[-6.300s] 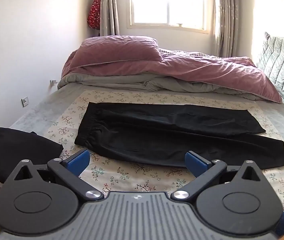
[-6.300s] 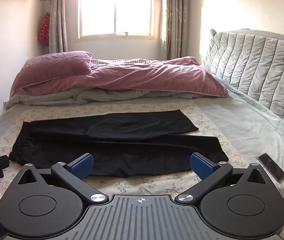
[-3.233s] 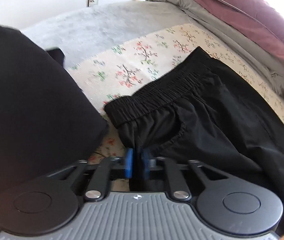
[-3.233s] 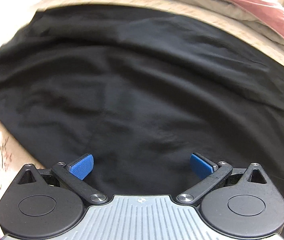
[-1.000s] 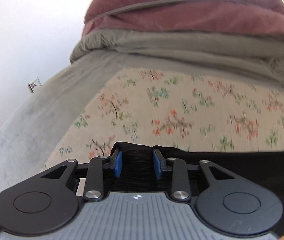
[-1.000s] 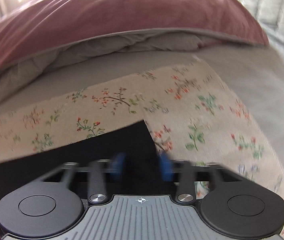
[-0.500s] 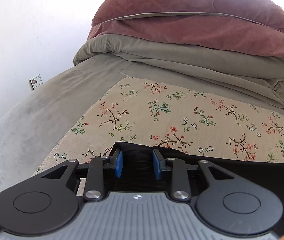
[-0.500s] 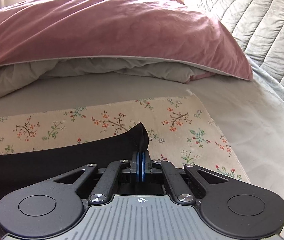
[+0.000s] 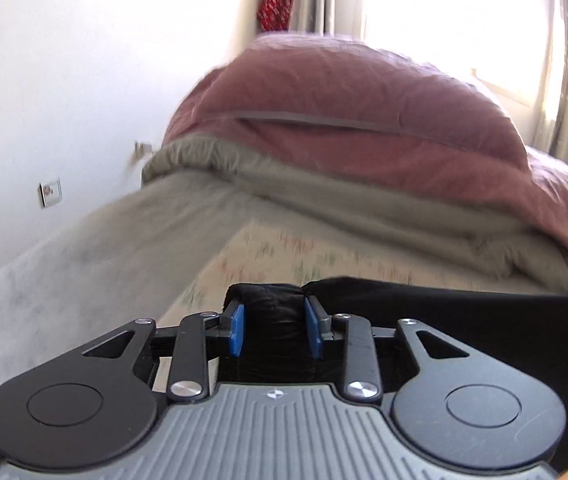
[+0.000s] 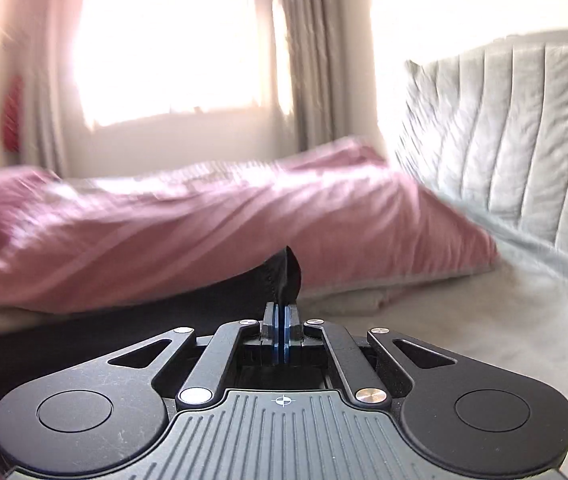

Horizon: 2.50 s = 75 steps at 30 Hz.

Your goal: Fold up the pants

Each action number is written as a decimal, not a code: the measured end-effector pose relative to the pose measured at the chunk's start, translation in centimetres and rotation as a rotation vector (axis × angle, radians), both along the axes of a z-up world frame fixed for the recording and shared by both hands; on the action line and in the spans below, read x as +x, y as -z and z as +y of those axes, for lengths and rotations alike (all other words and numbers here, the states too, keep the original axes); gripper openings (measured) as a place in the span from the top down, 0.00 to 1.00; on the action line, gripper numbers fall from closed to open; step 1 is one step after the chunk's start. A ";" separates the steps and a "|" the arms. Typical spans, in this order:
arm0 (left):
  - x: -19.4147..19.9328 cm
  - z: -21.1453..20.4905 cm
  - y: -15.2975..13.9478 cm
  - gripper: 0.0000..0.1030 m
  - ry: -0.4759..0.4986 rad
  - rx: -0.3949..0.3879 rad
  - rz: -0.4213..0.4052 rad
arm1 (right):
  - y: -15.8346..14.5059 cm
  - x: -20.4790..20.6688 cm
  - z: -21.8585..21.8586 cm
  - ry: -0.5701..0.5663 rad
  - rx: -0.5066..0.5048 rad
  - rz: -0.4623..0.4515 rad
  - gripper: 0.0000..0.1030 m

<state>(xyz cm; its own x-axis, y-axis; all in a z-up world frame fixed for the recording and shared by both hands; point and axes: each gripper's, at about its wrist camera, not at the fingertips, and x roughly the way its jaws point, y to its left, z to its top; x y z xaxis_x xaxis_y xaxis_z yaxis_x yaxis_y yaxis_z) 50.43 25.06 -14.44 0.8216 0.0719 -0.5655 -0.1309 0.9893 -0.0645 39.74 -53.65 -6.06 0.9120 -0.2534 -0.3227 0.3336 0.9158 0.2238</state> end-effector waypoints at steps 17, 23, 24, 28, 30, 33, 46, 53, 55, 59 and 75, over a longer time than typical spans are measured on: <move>-11.9 2.1 1.7 0.54 0.025 -0.056 0.094 | 11.3 -16.1 -0.2 -0.031 0.215 0.227 0.99; -13.5 3.5 3.7 0.49 0.002 -0.122 0.171 | 12.4 -20.0 -0.9 -0.044 0.265 0.269 0.99; -13.9 3.6 3.7 0.44 -0.003 -0.122 0.182 | 13.2 -20.5 -1.0 -0.041 0.282 0.292 0.98; -16.3 5.3 2.6 0.19 -0.021 -0.234 0.146 | 15.9 -22.1 -1.5 0.011 0.350 0.390 0.86; -17.7 6.2 1.9 0.13 -0.039 -0.332 0.103 | 16.0 -23.2 -1.6 0.055 0.373 0.404 0.72; -18.6 6.4 1.7 0.09 -0.056 -0.432 0.092 | 15.1 -25.4 -1.5 0.087 0.433 0.349 0.47; -13.5 1.5 7.1 0.71 -0.199 -0.335 0.271 | 16.1 -24.8 4.3 0.086 0.688 0.321 0.42; -14.3 2.7 5.2 0.87 -0.177 -0.373 0.213 | 17.5 -23.3 2.6 0.140 0.727 0.335 1.00; -15.1 3.3 4.7 0.87 -0.164 -0.392 0.188 | 16.3 -24.6 2.1 0.130 0.747 0.260 1.00; -15.9 3.1 5.7 0.87 -0.138 -0.301 0.282 | 14.7 -28.0 2.4 0.101 0.739 0.201 1.00; -17.5 2.2 5.2 0.44 -0.113 -0.087 0.384 | 18.2 -31.7 4.8 0.080 0.641 0.385 0.99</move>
<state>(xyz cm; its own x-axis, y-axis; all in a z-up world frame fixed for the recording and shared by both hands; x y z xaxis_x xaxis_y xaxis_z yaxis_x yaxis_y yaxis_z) 32.97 27.27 -19.60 0.5391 0.0875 -0.8376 -0.2691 0.9604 -0.0728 8.00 -48.88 -24.25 0.6912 0.0309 -0.7220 0.5562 0.6151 0.5588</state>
